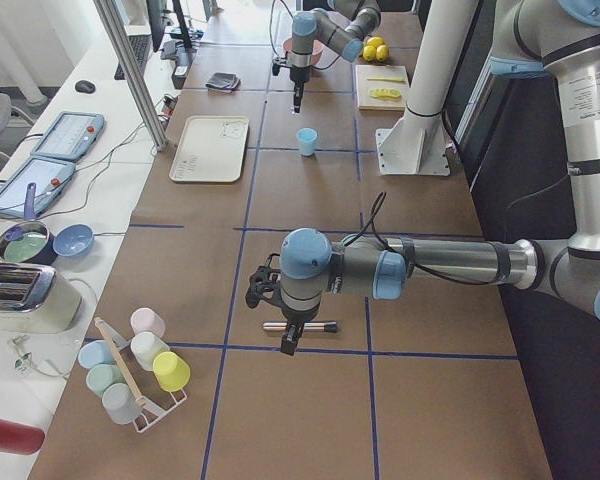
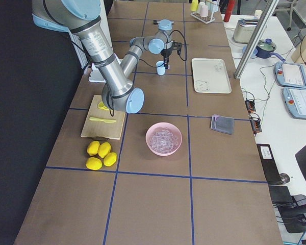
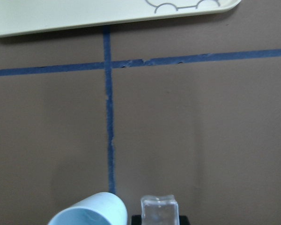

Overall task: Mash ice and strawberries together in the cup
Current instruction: 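Carry the ice cube with the right gripper over the cup, then open the right gripper to drop the ice cube into the cup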

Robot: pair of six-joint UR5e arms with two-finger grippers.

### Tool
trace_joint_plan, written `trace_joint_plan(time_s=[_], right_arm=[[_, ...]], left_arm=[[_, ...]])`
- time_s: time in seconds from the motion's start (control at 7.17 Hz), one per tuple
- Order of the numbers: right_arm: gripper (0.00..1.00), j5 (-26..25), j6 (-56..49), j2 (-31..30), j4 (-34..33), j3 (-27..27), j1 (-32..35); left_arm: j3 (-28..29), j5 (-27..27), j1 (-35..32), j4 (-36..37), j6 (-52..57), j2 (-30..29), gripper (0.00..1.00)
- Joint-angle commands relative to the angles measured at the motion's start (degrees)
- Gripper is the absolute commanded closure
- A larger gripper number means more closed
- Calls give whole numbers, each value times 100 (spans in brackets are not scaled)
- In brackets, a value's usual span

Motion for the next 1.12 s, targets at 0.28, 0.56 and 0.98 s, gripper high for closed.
trace_joint_plan(time_s=[0.28,0.56,0.98], right_arm=[[94,-441,449,321,-56,-254,-554],[1,-485,440,312,-48,-237,-555],[1,-485,440,303,-48,-237,-546]], left_arm=[[44,0,5,4,0,0,0],[52,0,5,4,0,0,0],[52,0,5,4,0,0,0]])
